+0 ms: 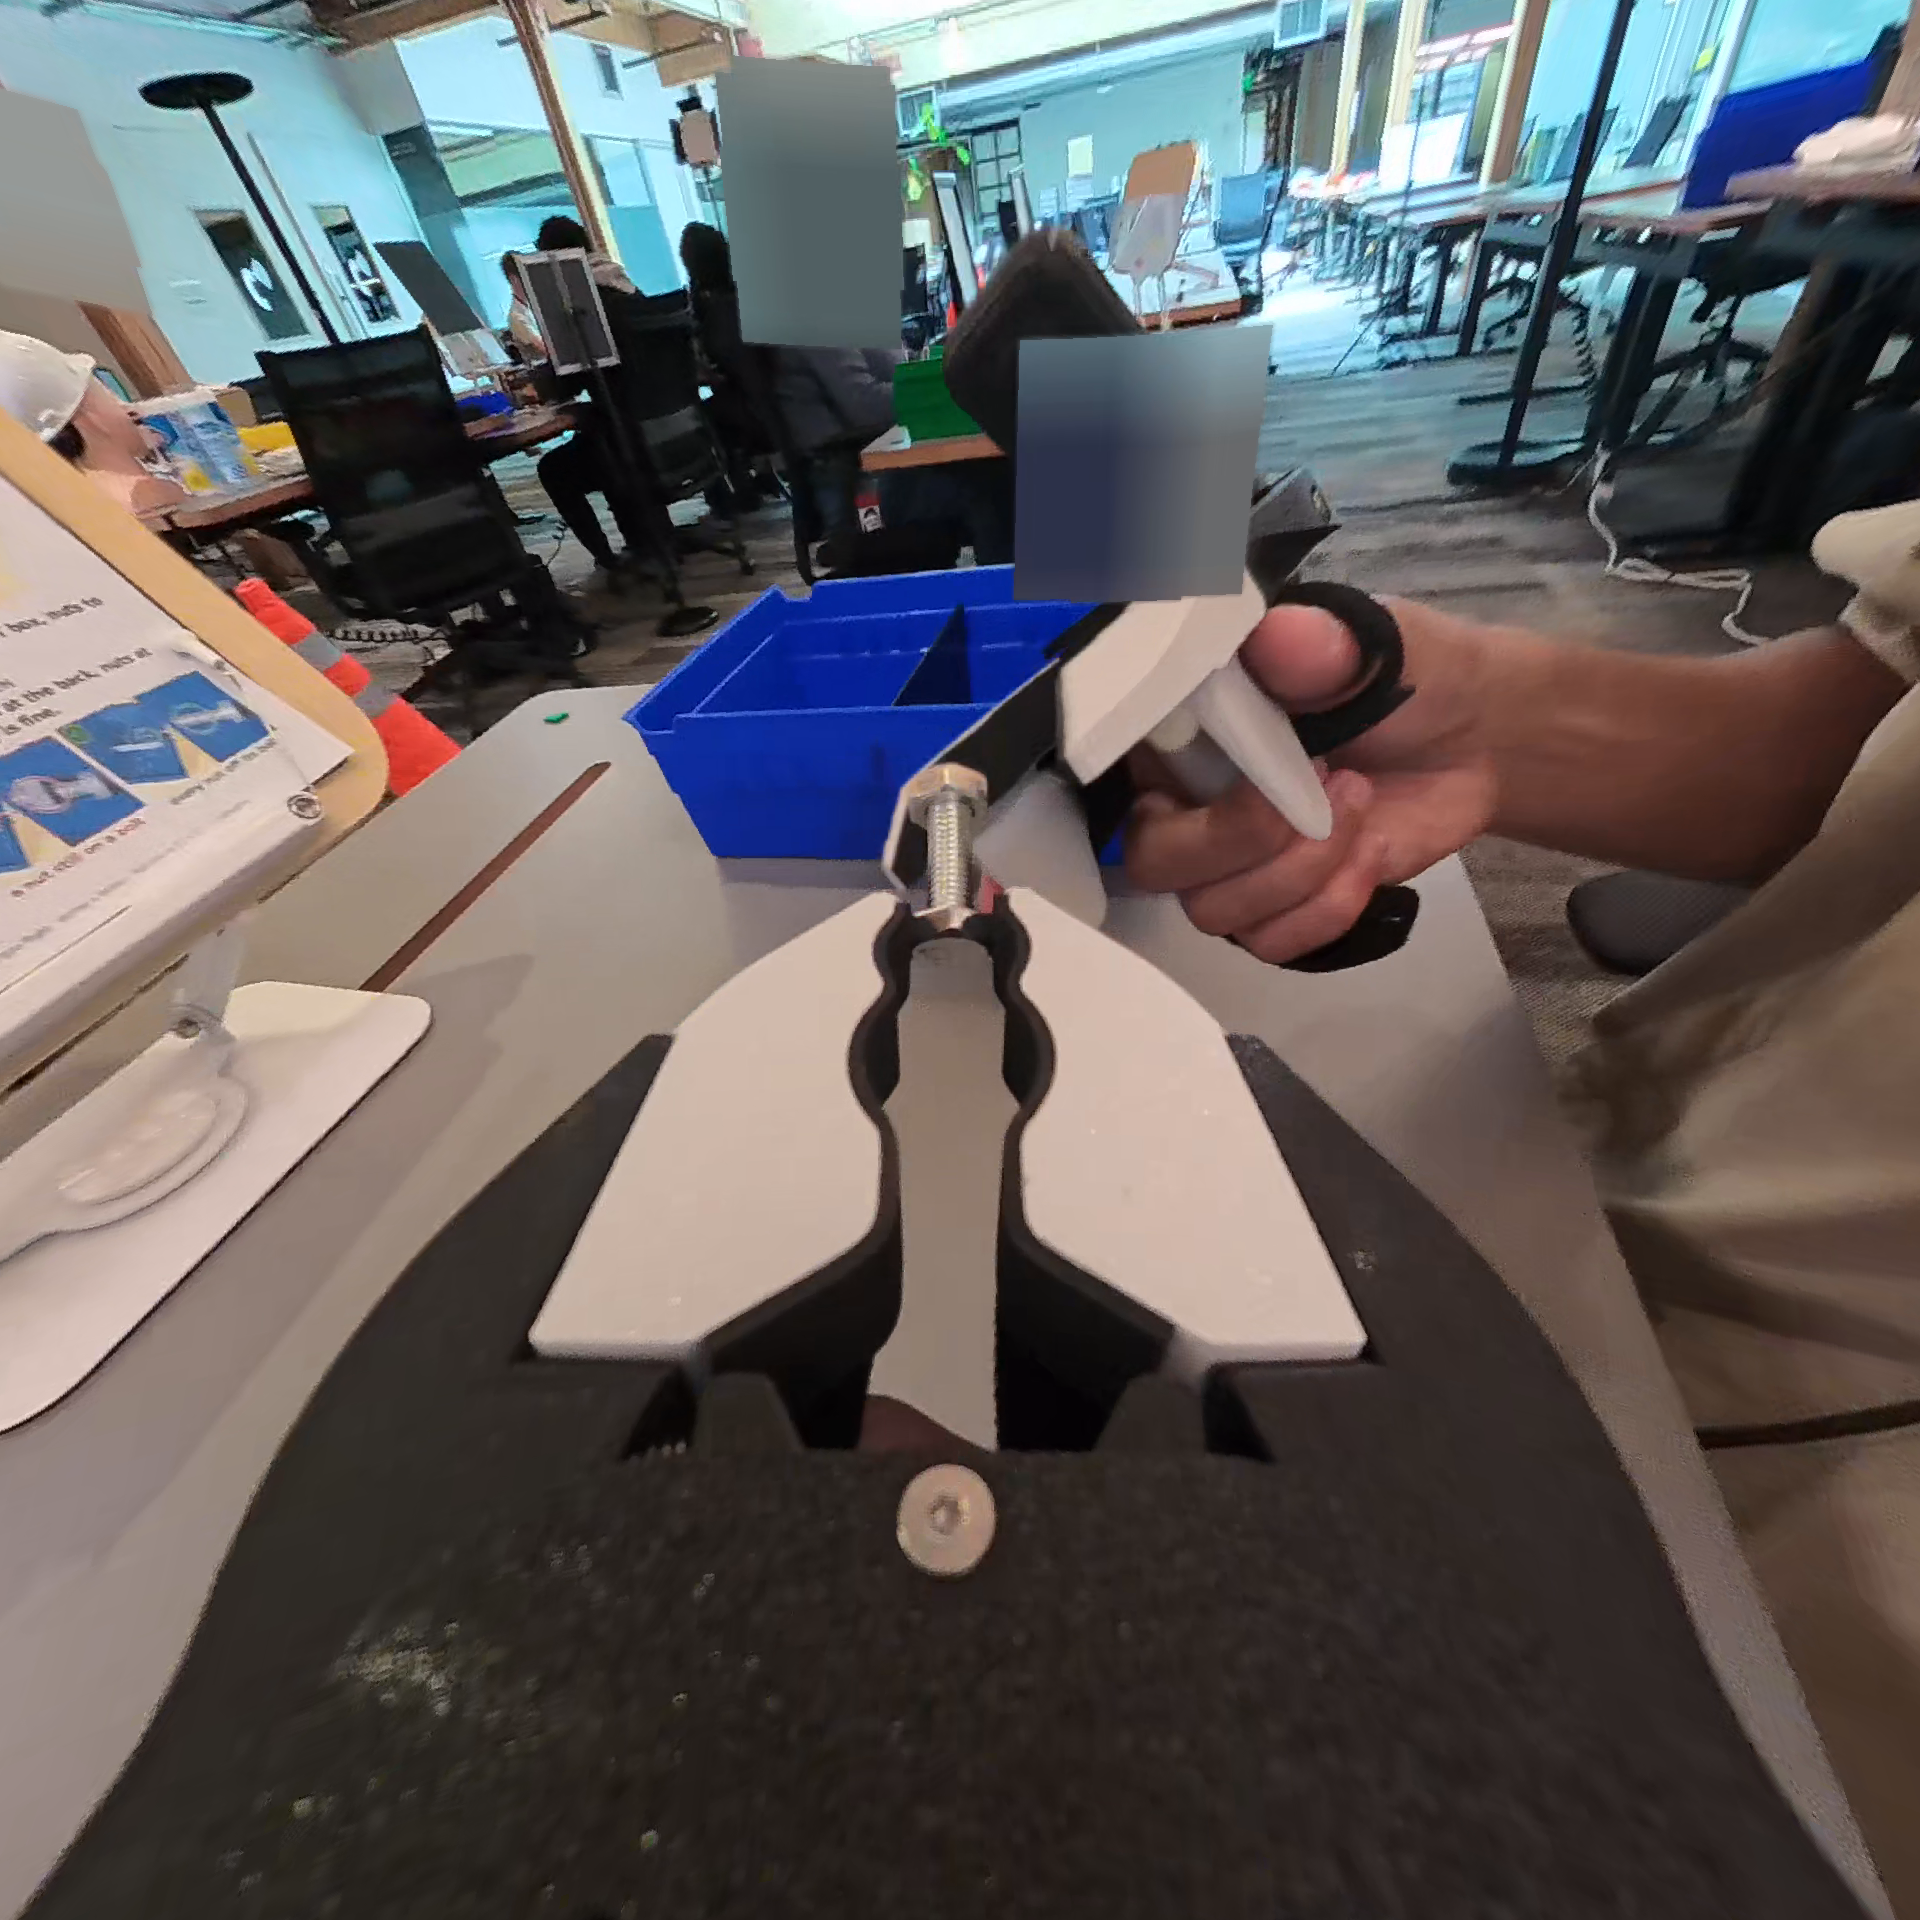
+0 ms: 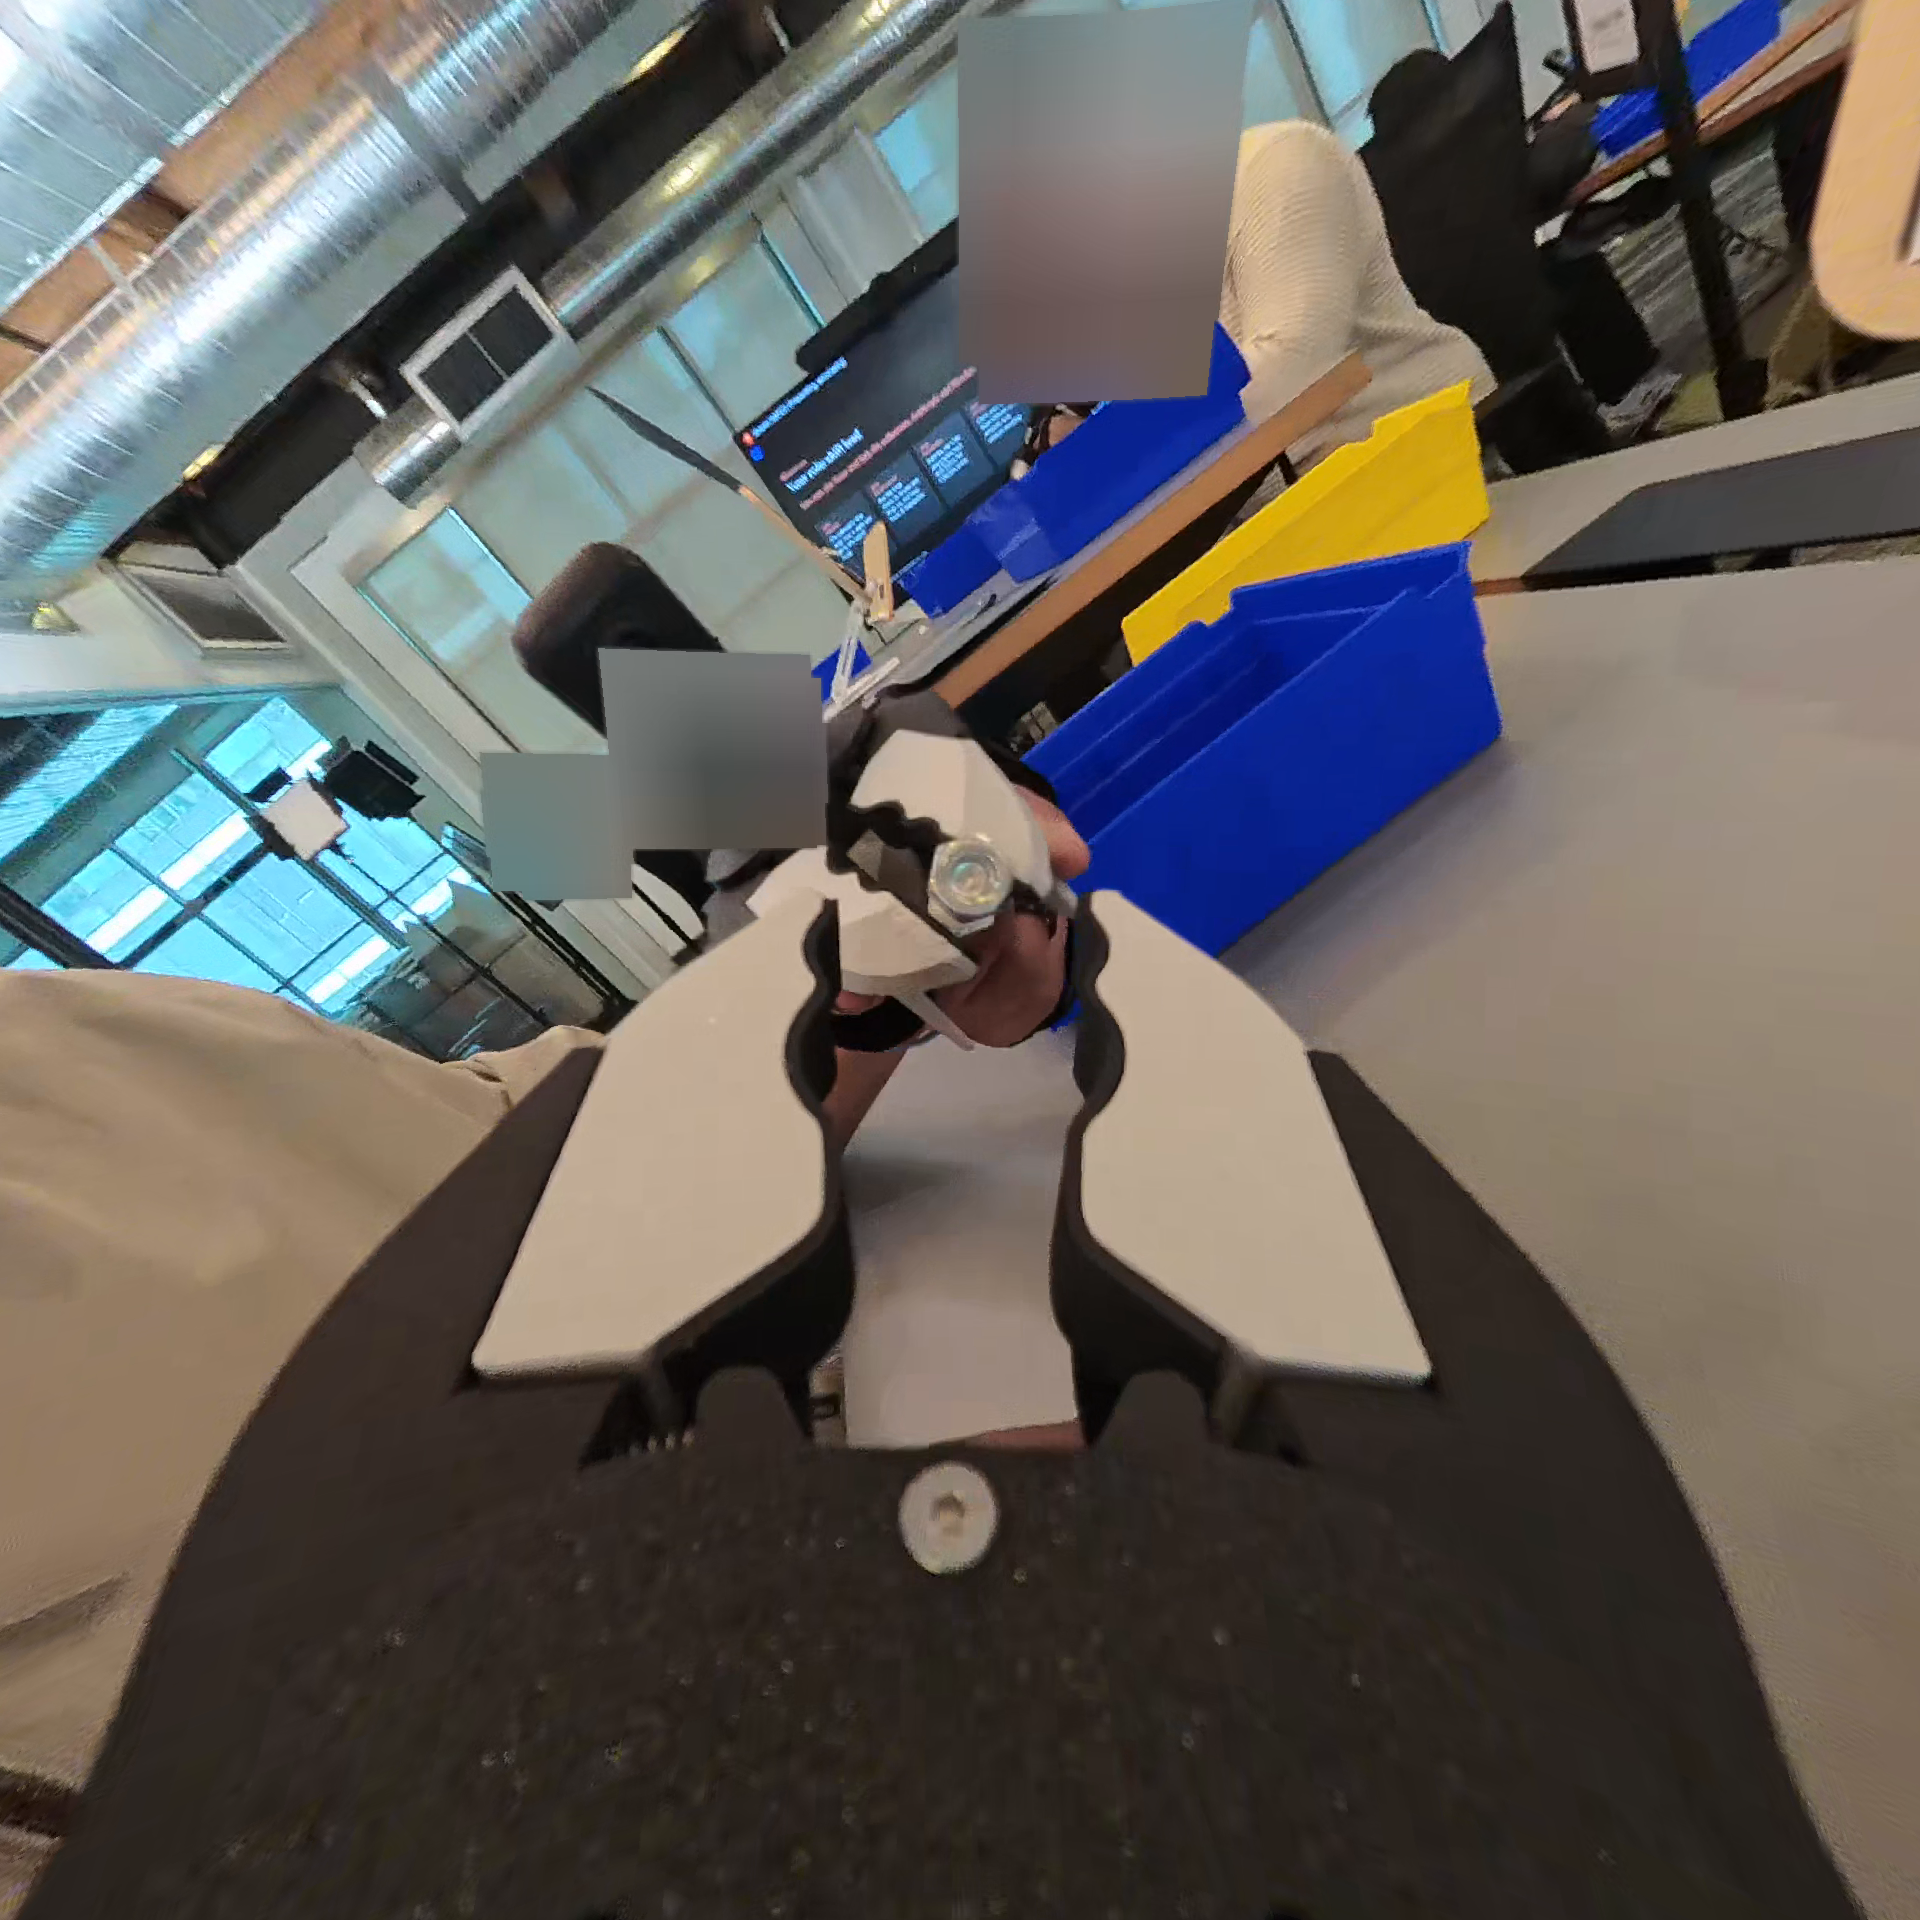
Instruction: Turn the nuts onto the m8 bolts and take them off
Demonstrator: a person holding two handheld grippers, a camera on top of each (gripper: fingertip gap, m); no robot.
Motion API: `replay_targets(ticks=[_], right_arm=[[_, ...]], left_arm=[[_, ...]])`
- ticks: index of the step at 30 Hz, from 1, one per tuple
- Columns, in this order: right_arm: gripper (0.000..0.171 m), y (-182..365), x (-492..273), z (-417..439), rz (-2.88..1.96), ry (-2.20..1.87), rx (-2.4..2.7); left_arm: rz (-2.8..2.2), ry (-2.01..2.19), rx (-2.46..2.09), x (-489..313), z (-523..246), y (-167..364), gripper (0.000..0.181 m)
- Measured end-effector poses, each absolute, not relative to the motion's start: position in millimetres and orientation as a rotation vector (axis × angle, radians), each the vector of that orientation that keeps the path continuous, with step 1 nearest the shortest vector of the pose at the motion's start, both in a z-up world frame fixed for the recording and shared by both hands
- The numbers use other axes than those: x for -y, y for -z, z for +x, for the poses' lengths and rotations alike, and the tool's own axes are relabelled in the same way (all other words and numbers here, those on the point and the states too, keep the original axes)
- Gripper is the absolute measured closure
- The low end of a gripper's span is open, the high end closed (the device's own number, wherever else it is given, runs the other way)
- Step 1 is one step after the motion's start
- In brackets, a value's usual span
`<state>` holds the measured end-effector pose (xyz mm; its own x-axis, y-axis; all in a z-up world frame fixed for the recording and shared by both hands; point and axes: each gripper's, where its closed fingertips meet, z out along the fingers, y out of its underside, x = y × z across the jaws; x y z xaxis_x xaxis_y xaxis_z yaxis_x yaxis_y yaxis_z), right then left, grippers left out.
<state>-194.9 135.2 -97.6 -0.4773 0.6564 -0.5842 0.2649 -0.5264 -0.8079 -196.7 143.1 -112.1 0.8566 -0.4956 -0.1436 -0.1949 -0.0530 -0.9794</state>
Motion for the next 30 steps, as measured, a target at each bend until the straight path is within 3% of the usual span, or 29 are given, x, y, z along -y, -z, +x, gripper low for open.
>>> replay_targets(ticks=[5, 12, 24, 30], right_arm=[[0.157, 101.7, -133.4, -197.7, -1.448, -2.008, 1.391], [0.156, 92.7, -120.2, -192.5, -1.203, -1.889, 1.605], [0.157, 76.3, -96.3, -159.6, -0.286, -1.367, 2.002], [0.154, 74.6, -108.1, -164.4, -0.3, -1.301, 1.996]], left_arm=[[-1.649, 0.239, -0.585, -140.8, -189.3, 119.5, 0.167], [-1.621, 0.522, -0.532, -126.4, -180.2, 111.3, 0.166], [-1.502, 1.326, -0.526, -94.9, -149.3, 93.1, 0.167], [-1.474, 1.29, -0.478, -106.2, -155.1, 91.2, 0.167]])
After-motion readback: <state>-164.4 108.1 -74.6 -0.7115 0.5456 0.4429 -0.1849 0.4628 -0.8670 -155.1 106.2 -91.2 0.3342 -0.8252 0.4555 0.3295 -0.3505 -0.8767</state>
